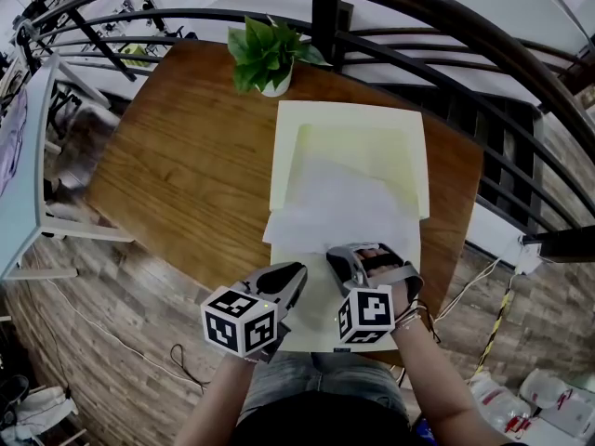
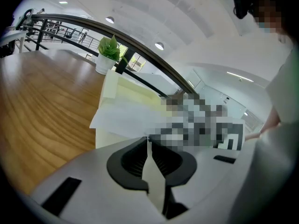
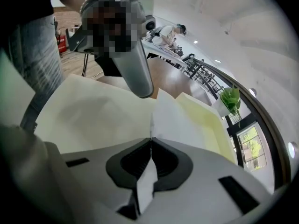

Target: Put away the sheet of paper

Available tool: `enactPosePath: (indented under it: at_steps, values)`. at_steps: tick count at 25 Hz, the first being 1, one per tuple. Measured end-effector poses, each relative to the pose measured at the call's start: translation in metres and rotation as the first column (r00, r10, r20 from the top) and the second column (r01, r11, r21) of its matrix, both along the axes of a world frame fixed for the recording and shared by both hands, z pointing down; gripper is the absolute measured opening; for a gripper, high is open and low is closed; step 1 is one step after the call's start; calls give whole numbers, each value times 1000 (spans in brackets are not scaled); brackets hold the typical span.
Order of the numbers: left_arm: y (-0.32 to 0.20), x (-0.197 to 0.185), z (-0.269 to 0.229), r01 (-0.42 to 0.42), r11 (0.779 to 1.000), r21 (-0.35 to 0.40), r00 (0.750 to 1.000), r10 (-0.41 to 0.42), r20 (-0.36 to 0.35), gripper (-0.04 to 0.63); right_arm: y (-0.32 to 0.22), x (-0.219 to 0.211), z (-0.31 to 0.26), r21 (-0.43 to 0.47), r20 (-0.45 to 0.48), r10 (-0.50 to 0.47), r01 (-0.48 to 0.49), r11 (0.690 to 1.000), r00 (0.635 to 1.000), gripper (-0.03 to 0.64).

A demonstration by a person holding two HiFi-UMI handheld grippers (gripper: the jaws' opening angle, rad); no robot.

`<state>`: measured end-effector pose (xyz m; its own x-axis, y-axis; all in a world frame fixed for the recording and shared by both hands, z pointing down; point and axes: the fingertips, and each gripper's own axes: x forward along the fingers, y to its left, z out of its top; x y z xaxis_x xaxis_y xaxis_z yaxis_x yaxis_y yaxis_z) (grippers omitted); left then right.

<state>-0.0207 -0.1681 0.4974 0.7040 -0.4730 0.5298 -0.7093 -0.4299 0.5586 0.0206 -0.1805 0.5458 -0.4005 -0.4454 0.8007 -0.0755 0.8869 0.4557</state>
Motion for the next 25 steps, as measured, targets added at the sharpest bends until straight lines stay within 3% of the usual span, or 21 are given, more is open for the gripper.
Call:
enactPosePath:
  at_steps: [4,7,25]
  values:
    - [1,0,0,2,1000,-1,1000,-2,-2,41,5,4,6,22,-77,-105,107,994,991,29]
    - [1,0,0,2,1000,-1,1000,-2,-2,41,1,12,6,32,-101,-122,125,992,987,29]
    - [-18,11,1,-3,1000,9,1000,3,-3,41,-55,31,-8,119,-48,59,-53,992,997,29]
